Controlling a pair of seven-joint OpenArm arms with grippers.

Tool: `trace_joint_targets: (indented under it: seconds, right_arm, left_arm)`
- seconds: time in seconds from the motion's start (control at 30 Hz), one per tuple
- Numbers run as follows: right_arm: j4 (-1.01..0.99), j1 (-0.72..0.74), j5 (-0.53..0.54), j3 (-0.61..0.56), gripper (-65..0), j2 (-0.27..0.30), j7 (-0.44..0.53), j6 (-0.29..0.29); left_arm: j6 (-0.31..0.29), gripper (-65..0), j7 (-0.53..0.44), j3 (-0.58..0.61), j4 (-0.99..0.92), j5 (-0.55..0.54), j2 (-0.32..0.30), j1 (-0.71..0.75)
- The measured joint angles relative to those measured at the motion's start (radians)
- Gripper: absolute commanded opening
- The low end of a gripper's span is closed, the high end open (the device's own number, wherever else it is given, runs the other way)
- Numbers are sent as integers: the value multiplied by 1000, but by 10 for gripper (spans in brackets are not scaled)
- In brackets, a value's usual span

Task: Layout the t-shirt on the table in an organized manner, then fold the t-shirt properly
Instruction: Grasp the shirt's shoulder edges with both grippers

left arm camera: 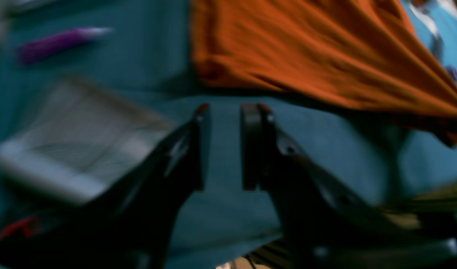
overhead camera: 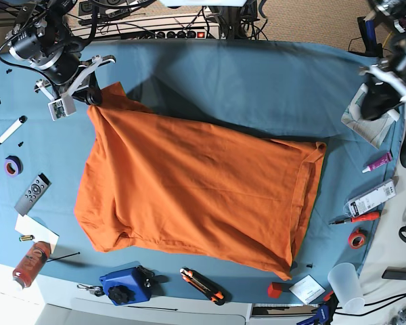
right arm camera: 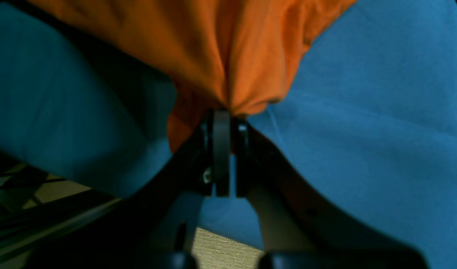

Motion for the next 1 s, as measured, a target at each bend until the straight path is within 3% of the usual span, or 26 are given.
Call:
trace_joint_targets:
  seconds: [0.13,0.23,0.33,0.43,0.63,0.7,0.87,1.0]
  right_arm:
    - [0,0,0,0,-650,0,0,0]
    - [0,0,0,0,-650,0,0,0]
    - [0,0,0,0,-650,0,0,0]
    - [0,0,0,0,-650,1,-8,0]
    - [0,0,0,0,-650,0,-8,0]
    - [0,0,-1,0,-650,1,-8,0]
    - [0,0,0,0,-650,9,-22,0]
    - [0,0,-5,0,-650,21,-27,0]
  left_arm:
    - [-2,-431,-163,197,-1,184,-3,-1]
    - [7,-401,-220,328,-1,345,-3,-5]
    - [99,-400,-303,436,-2,559,-3,-19]
    - [143,-400,-353,519,-5,716,-8,-52]
    - [157,-400,-377,638,-152,848,-7,-149]
    - [198,-400,-395,646,-235,885,-7,-182]
    - [377,-400,-397,644,-339,961,-42,-232]
    - [396,-400,-396,644,-340,986,-70,-233]
